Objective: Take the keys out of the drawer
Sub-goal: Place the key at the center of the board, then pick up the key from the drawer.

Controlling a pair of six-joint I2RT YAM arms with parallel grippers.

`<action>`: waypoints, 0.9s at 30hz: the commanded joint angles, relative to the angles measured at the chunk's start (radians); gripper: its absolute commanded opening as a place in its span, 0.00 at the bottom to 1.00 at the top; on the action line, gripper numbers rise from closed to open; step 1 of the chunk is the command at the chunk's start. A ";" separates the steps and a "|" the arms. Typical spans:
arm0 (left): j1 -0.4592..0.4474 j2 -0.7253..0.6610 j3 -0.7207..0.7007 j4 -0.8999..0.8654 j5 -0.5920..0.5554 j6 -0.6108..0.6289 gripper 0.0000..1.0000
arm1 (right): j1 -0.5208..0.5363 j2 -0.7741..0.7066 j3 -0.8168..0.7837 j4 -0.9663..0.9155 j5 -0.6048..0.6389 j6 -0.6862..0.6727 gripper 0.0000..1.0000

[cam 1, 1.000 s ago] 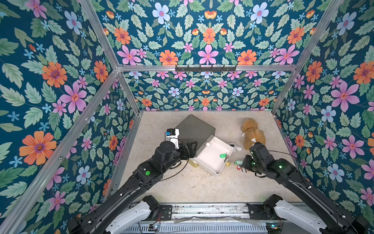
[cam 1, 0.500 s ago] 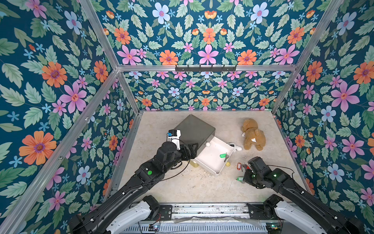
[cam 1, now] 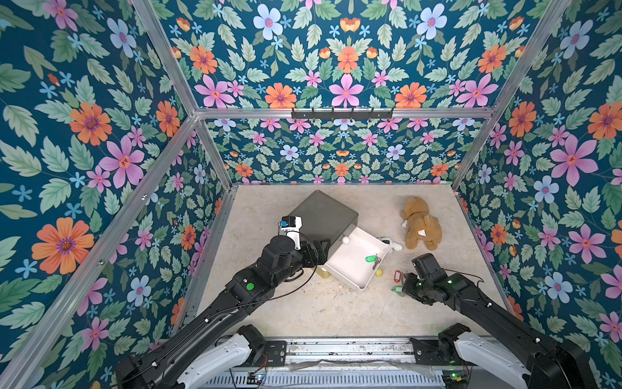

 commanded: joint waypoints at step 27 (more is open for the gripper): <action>0.000 -0.017 -0.035 0.022 -0.058 0.038 0.99 | -0.015 0.043 0.308 -0.169 0.008 -0.075 0.27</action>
